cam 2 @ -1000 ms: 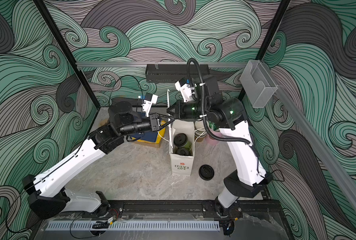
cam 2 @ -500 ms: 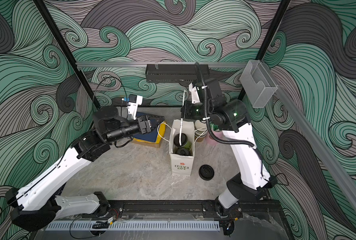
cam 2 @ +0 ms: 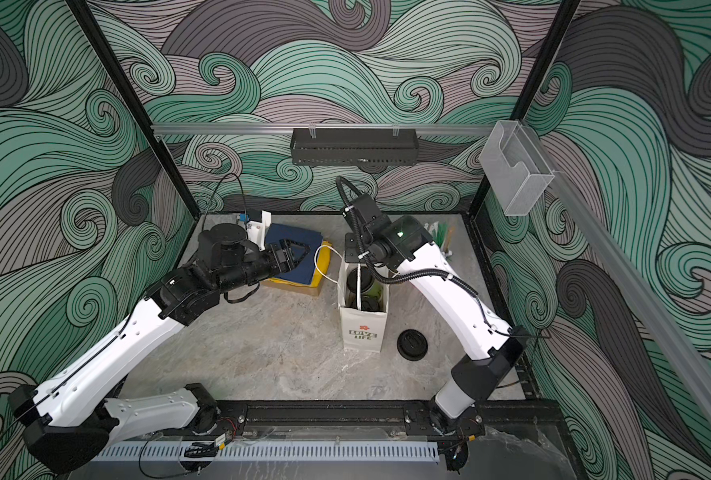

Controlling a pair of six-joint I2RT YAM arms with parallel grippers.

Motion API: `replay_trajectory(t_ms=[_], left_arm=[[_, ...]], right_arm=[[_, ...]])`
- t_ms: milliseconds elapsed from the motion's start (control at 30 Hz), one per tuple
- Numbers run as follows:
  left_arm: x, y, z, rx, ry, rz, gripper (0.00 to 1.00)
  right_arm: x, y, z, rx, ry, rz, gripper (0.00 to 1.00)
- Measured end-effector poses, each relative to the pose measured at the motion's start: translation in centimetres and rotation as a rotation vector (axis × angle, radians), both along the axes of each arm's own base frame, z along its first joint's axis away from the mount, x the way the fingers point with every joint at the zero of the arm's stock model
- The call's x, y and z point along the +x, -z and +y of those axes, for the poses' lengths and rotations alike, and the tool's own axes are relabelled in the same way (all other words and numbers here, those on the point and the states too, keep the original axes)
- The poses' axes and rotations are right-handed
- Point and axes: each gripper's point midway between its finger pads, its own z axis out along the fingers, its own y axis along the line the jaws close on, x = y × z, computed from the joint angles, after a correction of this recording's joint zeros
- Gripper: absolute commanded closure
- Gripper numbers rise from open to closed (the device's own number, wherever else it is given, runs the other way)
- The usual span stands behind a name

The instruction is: Pack the takeout coffee

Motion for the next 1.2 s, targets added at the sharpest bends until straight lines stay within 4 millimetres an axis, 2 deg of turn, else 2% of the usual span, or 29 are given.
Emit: replay_trajectory(t_ms=[133, 333, 600, 667, 833, 900, 967, 1067, 1167, 1200], left_arm=[[0.2, 0.3, -0.3, -0.006, 0.006, 0.016, 0.32], [0.5, 1.1, -0.7, -0.011, 0.014, 0.038, 0.32], [1.0, 2.4, -1.1, -0.009, 0.01, 0.061, 0.32], [1.2, 2.3, -1.1, -0.013, 0.006, 0.06, 0.32], [1.6, 2.2, -1.1, -0.02, 0.0, 0.053, 0.32], [1.6, 2.1, -1.0, -0.022, -0.002, 0.05, 0.32], [1.8, 2.0, -1.0, -0.024, -0.005, 0.047, 0.32], [1.9, 2.0, -0.9, -0.026, -0.009, 0.045, 0.32], [2.0, 1.9, -0.8, -0.028, -0.01, 0.042, 0.32], [2.1, 1.9, -0.7, -0.029, -0.009, 0.042, 0.32]], right_arm=[[-0.5, 2.2, -0.1, 0.011, 0.03, 0.022, 1.0], [-0.9, 2.7, 0.1, 0.086, 0.07, 0.007, 1.0], [-1.6, 4.5, 1.3, 0.127, 0.065, 0.056, 0.99], [-1.7, 4.6, 1.7, 0.14, 0.057, 0.063, 0.93], [-2.1, 4.6, 2.0, 0.151, 0.037, 0.086, 0.67], [-2.3, 4.1, 1.7, 0.146, 0.029, 0.094, 0.6], [-2.4, 2.7, 1.5, 0.15, 0.015, 0.087, 0.58], [-2.1, -0.5, 0.5, 0.166, 0.007, 0.045, 0.57], [-1.2, -3.7, -1.9, 0.168, 0.029, -0.011, 0.57], [-0.6, -4.6, -3.6, 0.163, 0.06, -0.032, 0.57]])
